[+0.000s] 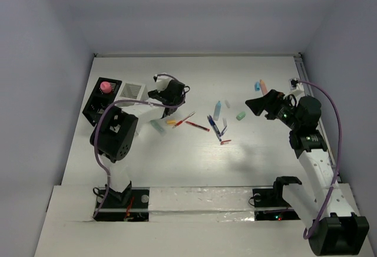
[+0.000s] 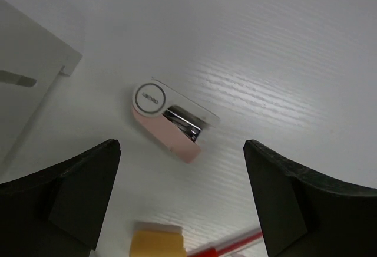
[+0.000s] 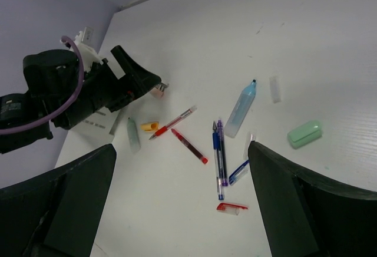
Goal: Sort the stationery into containers
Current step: Pick up the stapler from the center of the board, then place the stapler in the storage box.
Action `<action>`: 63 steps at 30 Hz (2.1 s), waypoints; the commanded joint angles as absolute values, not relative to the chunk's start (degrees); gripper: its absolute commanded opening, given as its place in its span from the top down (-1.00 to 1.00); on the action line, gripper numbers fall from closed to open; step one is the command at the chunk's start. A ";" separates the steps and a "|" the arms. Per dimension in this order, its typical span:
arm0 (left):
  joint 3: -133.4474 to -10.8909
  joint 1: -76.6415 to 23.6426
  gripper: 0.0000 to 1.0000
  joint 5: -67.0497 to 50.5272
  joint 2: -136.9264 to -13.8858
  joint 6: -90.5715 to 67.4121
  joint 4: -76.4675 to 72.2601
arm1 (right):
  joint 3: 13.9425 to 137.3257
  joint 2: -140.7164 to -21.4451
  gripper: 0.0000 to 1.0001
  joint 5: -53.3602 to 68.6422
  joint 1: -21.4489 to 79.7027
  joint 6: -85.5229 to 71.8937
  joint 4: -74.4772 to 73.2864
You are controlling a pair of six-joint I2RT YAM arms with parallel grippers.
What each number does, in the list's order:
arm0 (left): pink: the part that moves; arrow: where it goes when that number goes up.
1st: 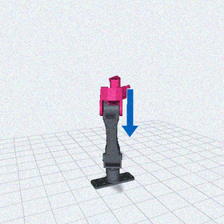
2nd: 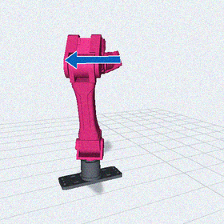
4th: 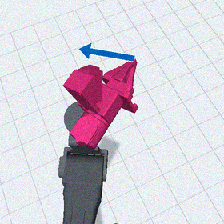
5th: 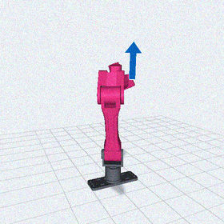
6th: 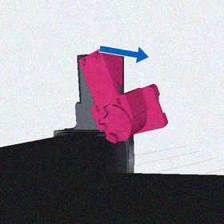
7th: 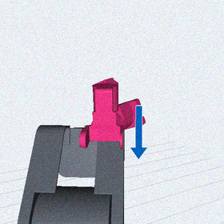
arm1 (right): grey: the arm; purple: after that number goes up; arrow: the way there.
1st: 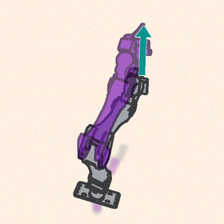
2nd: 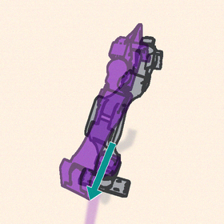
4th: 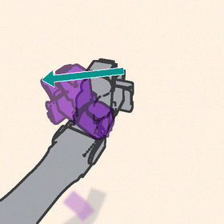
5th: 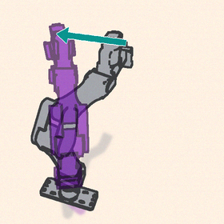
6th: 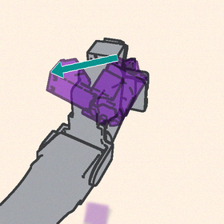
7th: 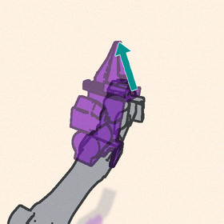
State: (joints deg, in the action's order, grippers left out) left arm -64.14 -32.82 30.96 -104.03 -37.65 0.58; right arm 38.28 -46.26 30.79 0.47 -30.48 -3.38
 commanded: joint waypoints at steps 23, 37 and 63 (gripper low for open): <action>-71.89 -29.53 0.56 30.06 -113.03 -35.42 -3.25 | 38.67 -45.79 -1.00 32.87 0.79 -30.76 0.35; -75.58 -29.53 1.00 25.93 -99.26 -30.86 -4.67 | 38.67 -45.44 -1.00 32.34 0.79 -30.59 0.18; -53.70 4.92 1.00 31.29 -62.75 -18.37 11.44 | 38.50 -45.35 -1.00 32.26 1.32 -30.59 0.35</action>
State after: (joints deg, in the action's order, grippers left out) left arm -54.02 2.87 31.35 -60.84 -20.56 14.87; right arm 38.28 -45.54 31.53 0.84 -30.89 -2.13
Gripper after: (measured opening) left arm 0.330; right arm 0.995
